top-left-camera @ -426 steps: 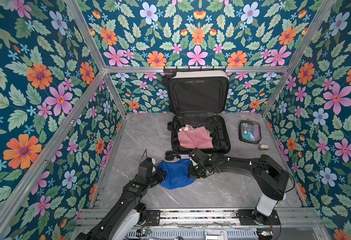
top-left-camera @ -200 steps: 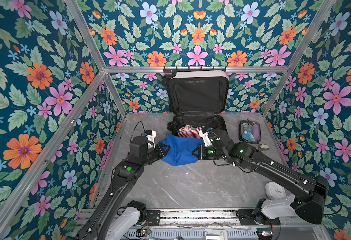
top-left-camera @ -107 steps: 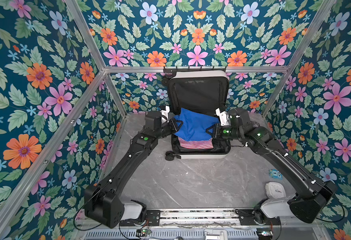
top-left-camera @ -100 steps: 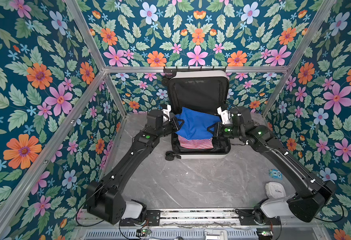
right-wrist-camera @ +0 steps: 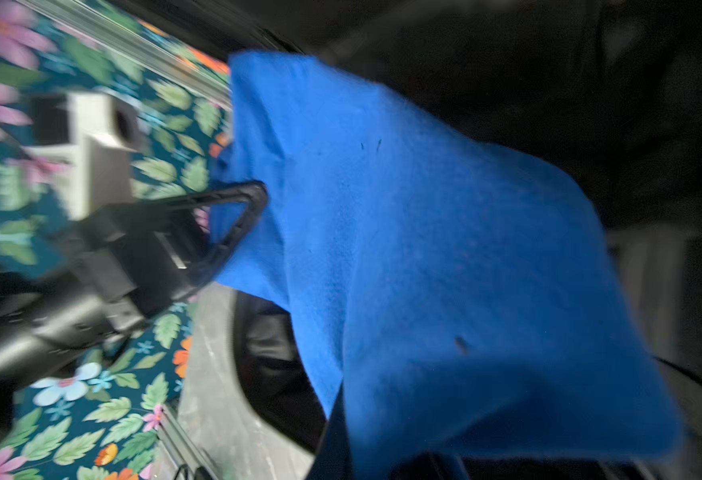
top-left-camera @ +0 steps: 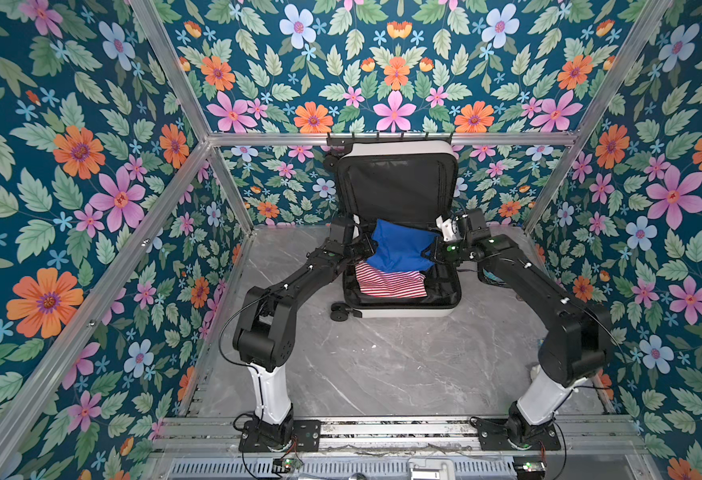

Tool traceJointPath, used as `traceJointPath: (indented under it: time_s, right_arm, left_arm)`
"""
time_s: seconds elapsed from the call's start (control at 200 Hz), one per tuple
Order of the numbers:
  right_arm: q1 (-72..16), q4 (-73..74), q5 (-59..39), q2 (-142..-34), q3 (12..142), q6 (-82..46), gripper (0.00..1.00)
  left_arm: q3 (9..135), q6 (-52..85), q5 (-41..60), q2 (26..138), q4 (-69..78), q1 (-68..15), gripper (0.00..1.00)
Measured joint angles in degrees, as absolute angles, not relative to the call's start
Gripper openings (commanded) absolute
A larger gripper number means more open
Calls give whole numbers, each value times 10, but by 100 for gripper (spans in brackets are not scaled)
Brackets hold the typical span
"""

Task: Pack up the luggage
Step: 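Lift the blue shirt with both grippers and carry it over the suitcase, then lower the blue shirt onto the striped shirt with both grippers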

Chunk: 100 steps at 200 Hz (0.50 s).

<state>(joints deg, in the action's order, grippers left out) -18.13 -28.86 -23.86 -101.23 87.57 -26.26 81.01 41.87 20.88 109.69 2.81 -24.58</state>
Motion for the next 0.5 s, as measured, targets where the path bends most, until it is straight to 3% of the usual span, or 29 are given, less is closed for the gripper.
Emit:
traceJointPath:
  time_s: [0.285,0.46,0.5]
  right_arm:
    - [-170,-280,-249,-1060,835,-262,0]
    - [-163,-287,-246,-1075,837,-262,40]
    - [-162,-289,-243,-1074,835,-260,48]
  left_arm:
    - [730,416,192,1086,45,-246,0]
    - [708,412,190,1076,62,-247,0]
    - [703,410,190,1074,68,-247,4]
